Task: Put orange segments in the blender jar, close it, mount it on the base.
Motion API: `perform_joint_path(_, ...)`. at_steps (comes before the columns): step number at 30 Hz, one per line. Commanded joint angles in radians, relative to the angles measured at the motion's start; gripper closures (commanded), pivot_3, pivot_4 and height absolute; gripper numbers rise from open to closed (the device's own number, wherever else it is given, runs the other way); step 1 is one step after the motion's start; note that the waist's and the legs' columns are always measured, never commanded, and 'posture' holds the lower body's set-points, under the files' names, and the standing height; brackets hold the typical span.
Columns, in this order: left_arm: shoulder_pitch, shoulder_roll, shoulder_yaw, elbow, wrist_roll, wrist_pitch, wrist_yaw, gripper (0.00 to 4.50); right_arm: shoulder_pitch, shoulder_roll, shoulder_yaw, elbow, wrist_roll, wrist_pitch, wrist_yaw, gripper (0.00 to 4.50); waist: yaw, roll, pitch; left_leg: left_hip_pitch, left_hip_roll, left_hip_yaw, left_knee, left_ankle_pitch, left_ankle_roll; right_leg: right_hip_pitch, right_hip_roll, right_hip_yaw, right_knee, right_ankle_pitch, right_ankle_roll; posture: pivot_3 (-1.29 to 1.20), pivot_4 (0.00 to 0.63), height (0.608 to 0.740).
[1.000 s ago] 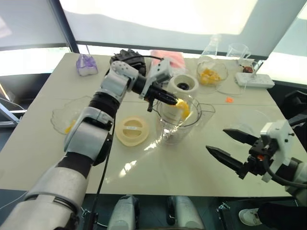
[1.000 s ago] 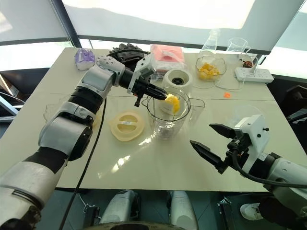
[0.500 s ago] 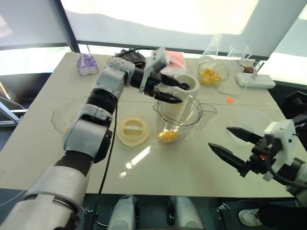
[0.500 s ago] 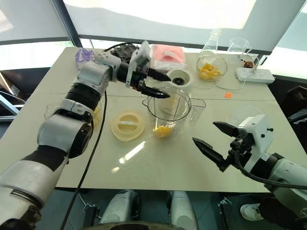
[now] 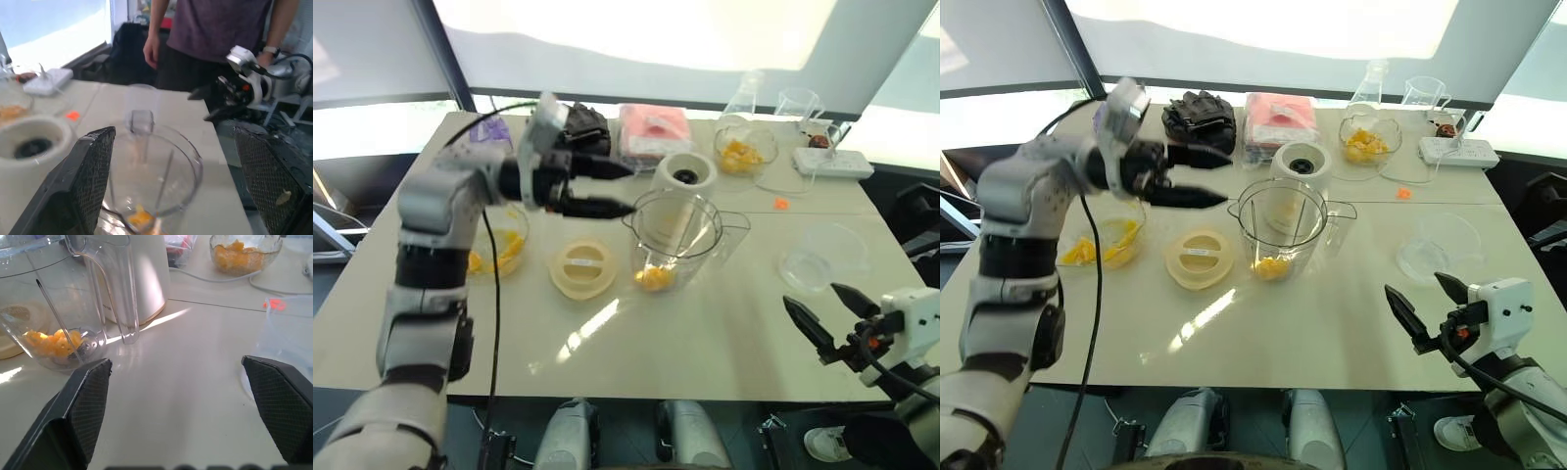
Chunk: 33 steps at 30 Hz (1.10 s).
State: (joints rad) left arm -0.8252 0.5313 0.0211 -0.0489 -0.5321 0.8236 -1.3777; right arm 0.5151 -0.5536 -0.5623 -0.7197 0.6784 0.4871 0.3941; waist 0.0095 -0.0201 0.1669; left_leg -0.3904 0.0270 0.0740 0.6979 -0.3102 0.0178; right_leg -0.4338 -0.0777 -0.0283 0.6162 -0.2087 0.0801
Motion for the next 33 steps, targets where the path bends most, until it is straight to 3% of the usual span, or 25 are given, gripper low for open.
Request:
perform_joint_path(1, 0.167, 0.019, 0.026, -0.204, -0.056, 0.020, 0.092, 0.53, -0.006, 0.044, -0.008, 0.061, -0.116, -0.084, -0.040, 0.00, 0.002, 0.001, -0.001, 0.000, 0.000, 0.000, 0.000, 0.000, 0.000, 0.001, 0.000, 0.000, 0.000, 0.000, 0.000, 0.00, 0.150, 0.740)
perform_joint_path(9, 0.407, 0.032, -0.099, -0.239, 0.055, -0.160, 0.208, 0.53, -0.130, 0.121, -0.001, 0.316, -0.318, -0.196, -0.163, 0.00, 0.002, 0.004, -0.001, 0.001, -0.001, 0.001, 0.000, 0.000, -0.001, 0.002, -0.001, 0.000, -0.002, 0.000, -0.001, 0.00, 0.150, 0.740)
perform_joint_path(19, 0.434, -0.005, -0.168, -0.195, 0.080, -0.252, 0.258, 0.53, -0.371, 0.122, 0.017, 0.671, -0.448, -0.292, -0.267, 0.00, -0.003, 0.006, -0.002, 0.001, -0.001, 0.001, -0.002, 0.000, 0.000, 0.001, -0.001, 0.000, -0.002, 0.000, -0.001, 0.00, 0.150, 0.740)
perform_joint_path(33, 0.472, 0.007, -0.168, -0.255, 0.046, -0.214, 0.310, 0.53, -0.554, 0.050, 0.030, 1.042, -0.506, -0.476, -0.264, 0.00, -0.022, 0.008, -0.001, 0.001, -0.001, 0.001, -0.002, 0.000, 0.000, 0.001, -0.001, 0.001, -0.002, 0.000, -0.001, 0.00, 0.150, 0.740)
